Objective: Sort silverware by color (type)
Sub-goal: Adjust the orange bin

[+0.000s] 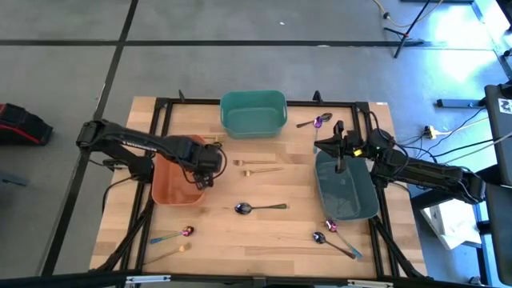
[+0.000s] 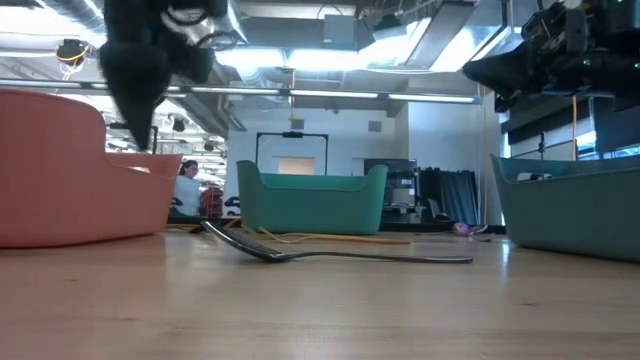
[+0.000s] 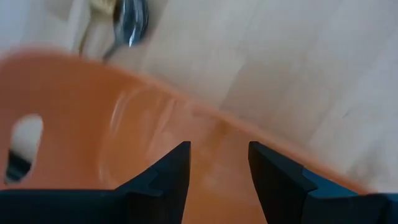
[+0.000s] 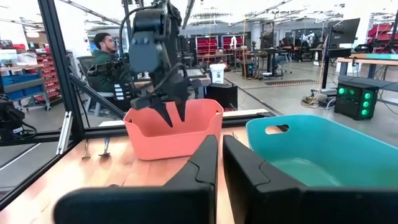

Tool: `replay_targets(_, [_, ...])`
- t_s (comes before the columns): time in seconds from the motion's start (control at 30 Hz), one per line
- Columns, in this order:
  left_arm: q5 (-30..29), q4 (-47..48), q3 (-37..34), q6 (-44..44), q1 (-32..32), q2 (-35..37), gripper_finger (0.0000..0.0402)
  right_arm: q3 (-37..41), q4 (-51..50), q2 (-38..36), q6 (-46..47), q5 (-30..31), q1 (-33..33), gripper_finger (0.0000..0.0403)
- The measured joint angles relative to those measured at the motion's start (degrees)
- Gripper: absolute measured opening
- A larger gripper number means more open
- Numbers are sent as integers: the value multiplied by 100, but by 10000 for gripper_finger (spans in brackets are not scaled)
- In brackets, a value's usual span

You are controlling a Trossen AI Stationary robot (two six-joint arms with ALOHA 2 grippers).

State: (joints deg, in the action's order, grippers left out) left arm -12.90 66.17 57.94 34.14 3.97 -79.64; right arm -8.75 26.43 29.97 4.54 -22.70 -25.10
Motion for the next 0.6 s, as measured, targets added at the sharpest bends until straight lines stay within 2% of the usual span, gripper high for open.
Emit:
replay_targets(0.17, [24, -128, -619, 149, 56, -2, 159, 0, -1, -1, 5, -2, 0, 19])
replay_targets(0.3, [56, -872, -903, -72, 104, -2, 159, 0, 26, -1, 13, -2, 0, 19])
replay_targets(0.47, [103, -1541, -1022, -377, 139, -4, 159, 0, 26, -1, 13, -3, 0, 19])
replay_targets(0.6, [141, -1553, -959, -432, 139, -4, 159, 0, 26, -1, 11, -4, 0, 19])
